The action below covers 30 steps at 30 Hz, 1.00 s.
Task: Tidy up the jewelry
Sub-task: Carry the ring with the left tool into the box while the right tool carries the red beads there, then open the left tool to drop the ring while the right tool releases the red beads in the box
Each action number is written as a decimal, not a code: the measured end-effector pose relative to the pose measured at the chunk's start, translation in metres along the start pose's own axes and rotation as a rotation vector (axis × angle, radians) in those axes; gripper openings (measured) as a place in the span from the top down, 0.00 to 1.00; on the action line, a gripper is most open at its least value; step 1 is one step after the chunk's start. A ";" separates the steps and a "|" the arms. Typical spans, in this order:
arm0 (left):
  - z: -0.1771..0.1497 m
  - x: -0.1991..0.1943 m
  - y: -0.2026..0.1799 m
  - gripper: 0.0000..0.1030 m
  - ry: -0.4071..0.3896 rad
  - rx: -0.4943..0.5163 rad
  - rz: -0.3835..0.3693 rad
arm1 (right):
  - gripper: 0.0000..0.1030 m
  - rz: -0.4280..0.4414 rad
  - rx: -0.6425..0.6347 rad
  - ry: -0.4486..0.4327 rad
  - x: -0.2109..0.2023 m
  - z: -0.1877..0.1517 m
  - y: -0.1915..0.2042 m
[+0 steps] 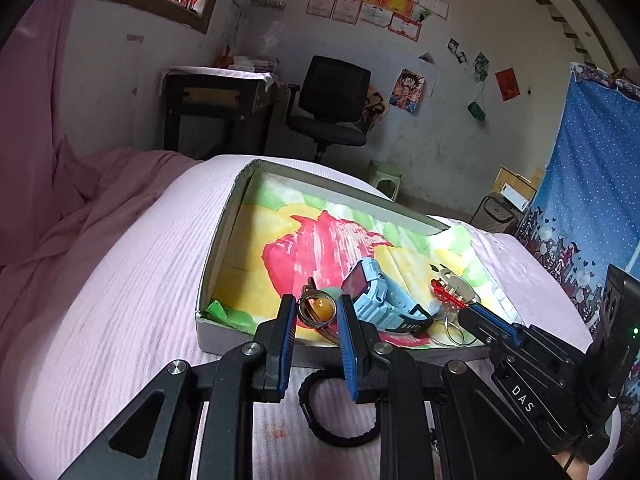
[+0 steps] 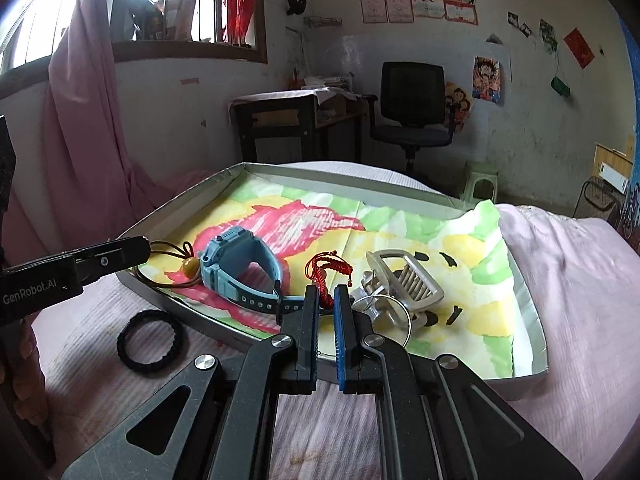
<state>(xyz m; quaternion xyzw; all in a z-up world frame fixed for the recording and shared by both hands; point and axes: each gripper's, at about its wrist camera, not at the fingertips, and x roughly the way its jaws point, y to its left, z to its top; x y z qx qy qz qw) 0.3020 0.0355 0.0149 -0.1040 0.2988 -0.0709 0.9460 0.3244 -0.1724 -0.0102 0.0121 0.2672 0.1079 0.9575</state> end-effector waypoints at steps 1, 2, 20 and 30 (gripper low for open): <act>0.000 0.000 0.000 0.81 0.000 0.002 0.003 | 0.94 -0.001 0.002 0.003 0.001 -0.001 0.000; 0.000 0.001 -0.001 0.81 -0.001 0.004 0.006 | 0.94 -0.002 0.003 0.006 0.001 -0.001 0.000; -0.001 0.001 -0.004 0.80 0.004 0.008 0.015 | 0.93 -0.008 0.001 0.017 0.000 0.000 0.001; -0.002 -0.005 -0.003 0.50 -0.029 0.011 -0.008 | 0.92 0.001 0.014 0.023 0.000 0.001 -0.001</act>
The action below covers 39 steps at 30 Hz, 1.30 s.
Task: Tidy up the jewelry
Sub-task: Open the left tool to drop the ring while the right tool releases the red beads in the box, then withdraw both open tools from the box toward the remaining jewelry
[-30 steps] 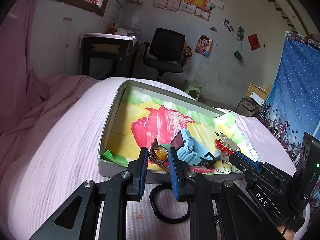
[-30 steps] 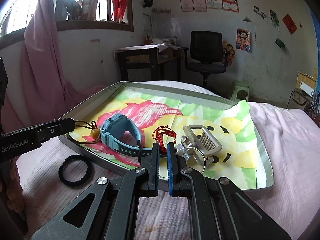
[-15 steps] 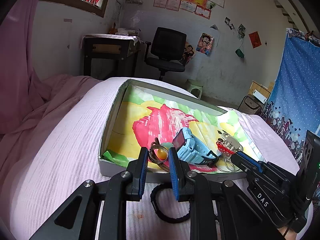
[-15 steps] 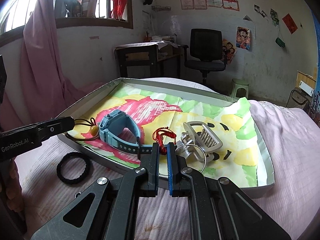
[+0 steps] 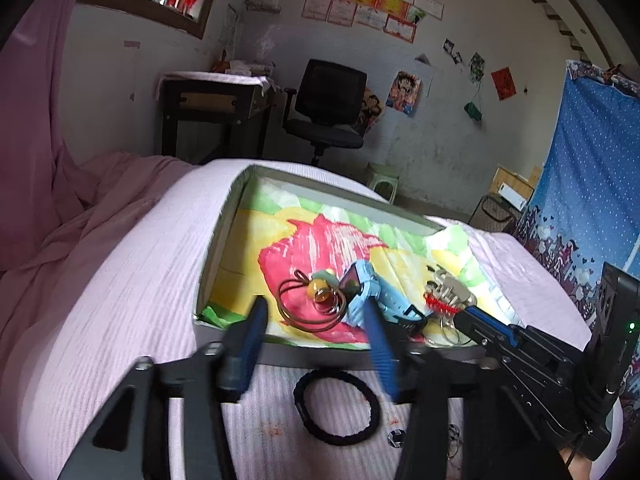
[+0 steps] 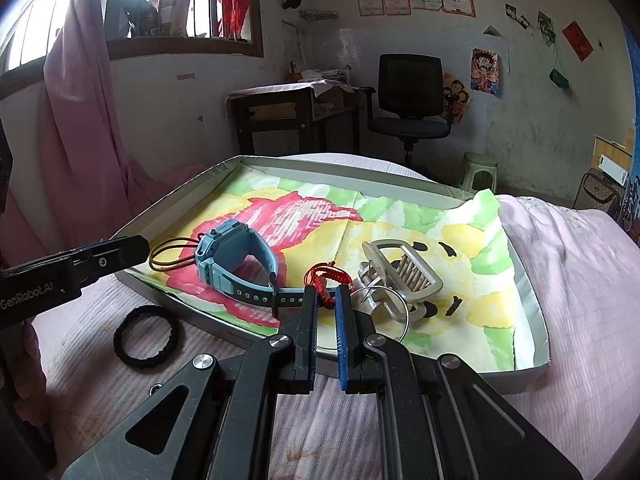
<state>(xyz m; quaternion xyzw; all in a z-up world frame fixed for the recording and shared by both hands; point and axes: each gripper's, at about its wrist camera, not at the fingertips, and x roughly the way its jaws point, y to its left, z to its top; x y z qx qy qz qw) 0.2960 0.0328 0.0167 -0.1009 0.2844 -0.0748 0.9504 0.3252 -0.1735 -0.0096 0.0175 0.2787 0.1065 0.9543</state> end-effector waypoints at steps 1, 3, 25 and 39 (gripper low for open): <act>0.001 -0.003 0.000 0.49 -0.012 -0.003 0.000 | 0.92 0.001 0.001 0.000 -0.001 0.000 0.000; 0.001 -0.007 0.001 0.43 -0.025 -0.008 0.001 | 0.91 -0.001 0.000 -0.005 -0.002 0.000 -0.001; -0.013 -0.105 -0.014 0.01 -0.235 0.144 0.079 | 0.01 -0.028 0.005 -0.256 -0.112 0.002 0.004; -0.045 -0.130 -0.029 0.00 -0.196 0.282 0.109 | 0.01 -0.032 -0.007 -0.242 -0.152 -0.035 -0.002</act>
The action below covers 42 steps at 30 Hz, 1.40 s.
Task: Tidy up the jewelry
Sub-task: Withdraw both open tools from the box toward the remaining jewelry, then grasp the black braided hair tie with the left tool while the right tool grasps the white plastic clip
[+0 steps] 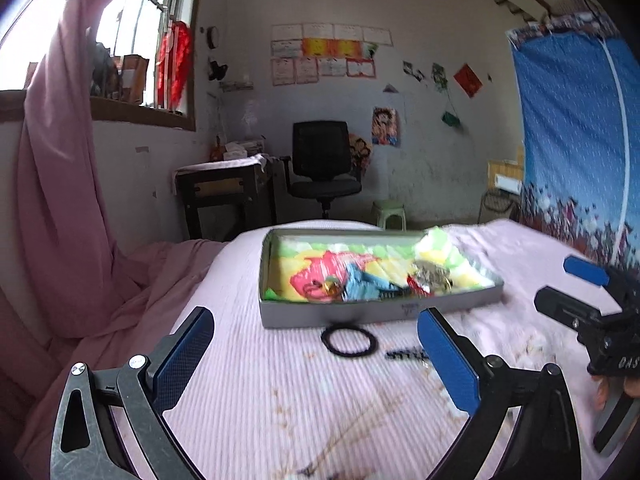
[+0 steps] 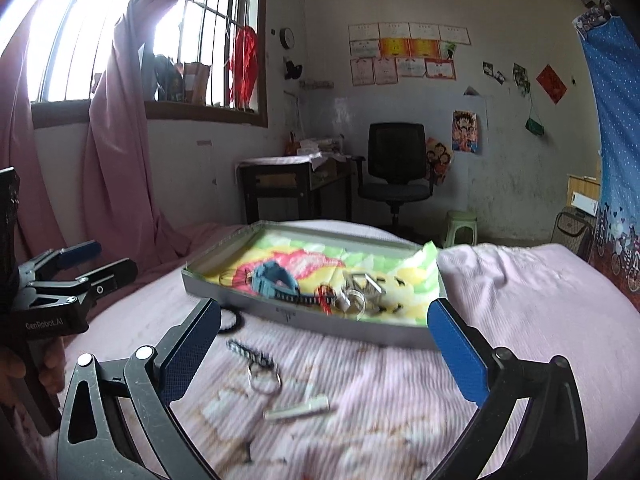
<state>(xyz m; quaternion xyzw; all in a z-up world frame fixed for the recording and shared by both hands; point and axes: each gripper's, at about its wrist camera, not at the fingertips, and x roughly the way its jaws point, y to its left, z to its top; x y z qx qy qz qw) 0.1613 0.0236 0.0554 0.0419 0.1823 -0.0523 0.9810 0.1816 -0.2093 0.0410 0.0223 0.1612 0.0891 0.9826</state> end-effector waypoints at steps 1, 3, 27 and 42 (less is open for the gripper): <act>-0.002 -0.001 -0.001 0.00 0.008 0.007 -0.001 | 0.01 -0.003 -0.001 0.008 -0.001 -0.002 -0.001; -0.004 -0.004 -0.005 0.00 0.019 0.018 0.004 | 0.01 -0.005 0.001 0.022 -0.003 -0.005 -0.003; -0.029 0.041 -0.005 0.00 0.258 0.027 -0.031 | 0.01 -0.009 -0.046 0.352 0.033 -0.051 -0.003; -0.021 0.080 -0.003 0.01 0.341 -0.041 -0.067 | 0.13 0.033 -0.017 0.451 0.059 -0.062 0.002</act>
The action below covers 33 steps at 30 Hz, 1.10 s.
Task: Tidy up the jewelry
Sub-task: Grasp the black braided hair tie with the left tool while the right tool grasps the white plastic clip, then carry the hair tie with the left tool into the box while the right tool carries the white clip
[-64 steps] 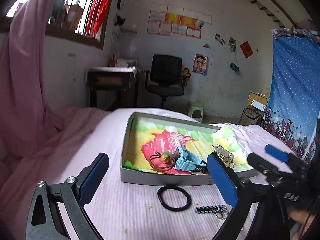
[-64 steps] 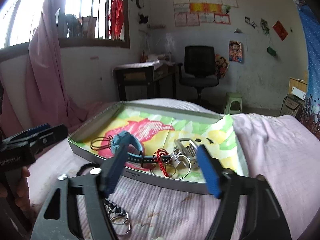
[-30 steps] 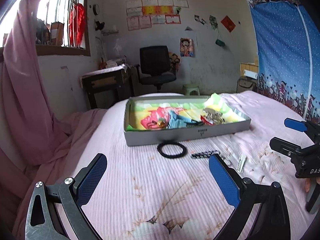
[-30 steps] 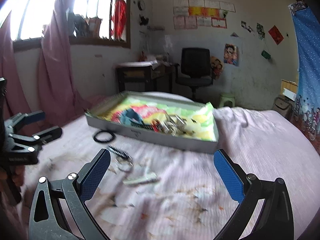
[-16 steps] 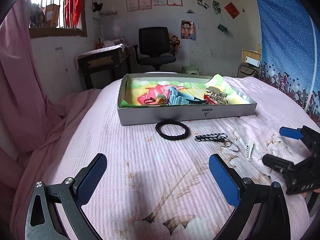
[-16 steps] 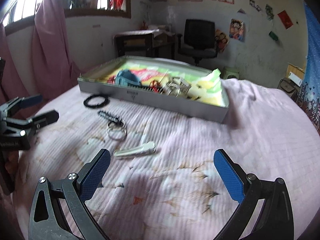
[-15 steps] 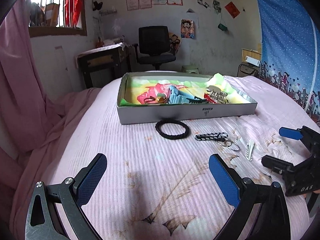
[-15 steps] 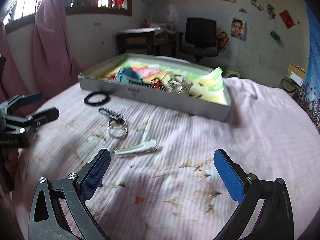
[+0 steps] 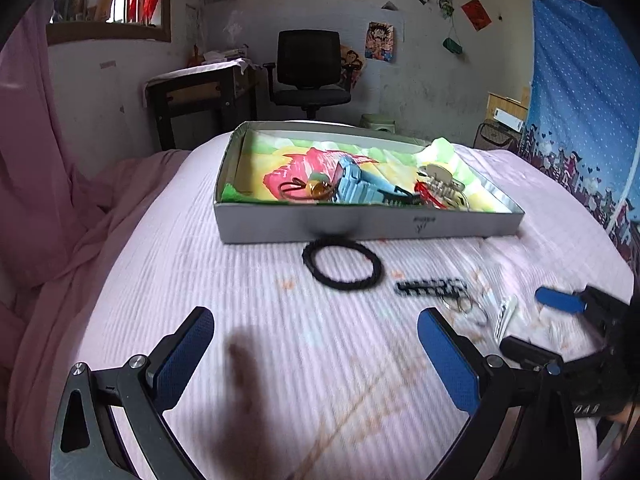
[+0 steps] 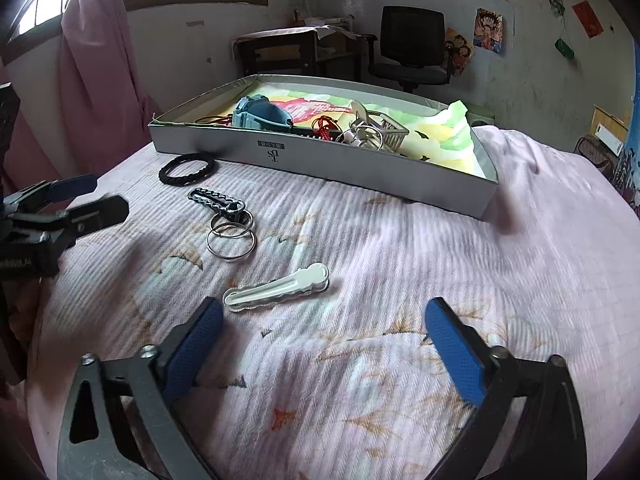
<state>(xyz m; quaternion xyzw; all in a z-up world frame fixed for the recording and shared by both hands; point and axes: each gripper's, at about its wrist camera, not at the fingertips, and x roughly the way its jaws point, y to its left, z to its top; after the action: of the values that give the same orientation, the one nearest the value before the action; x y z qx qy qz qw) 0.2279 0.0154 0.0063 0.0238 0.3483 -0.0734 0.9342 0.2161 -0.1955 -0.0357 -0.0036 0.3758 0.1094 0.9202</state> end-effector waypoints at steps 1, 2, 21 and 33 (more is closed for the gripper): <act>0.002 0.002 -0.001 0.01 0.003 0.001 0.000 | 0.20 0.005 0.000 0.001 0.001 0.000 0.000; 0.003 0.006 -0.003 0.01 0.010 0.007 0.000 | 0.23 0.012 -0.001 0.000 0.002 0.001 0.001; 0.019 0.043 -0.007 0.45 0.081 -0.008 -0.062 | 0.76 0.065 0.027 -0.015 0.020 0.008 -0.001; 0.018 0.047 -0.011 0.71 0.082 0.009 -0.070 | 0.84 0.069 0.001 -0.023 0.019 0.007 0.005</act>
<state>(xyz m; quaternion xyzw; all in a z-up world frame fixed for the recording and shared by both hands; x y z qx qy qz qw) 0.2730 -0.0031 -0.0105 0.0186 0.3868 -0.1064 0.9158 0.2329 -0.1867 -0.0432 0.0111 0.3650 0.1407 0.9203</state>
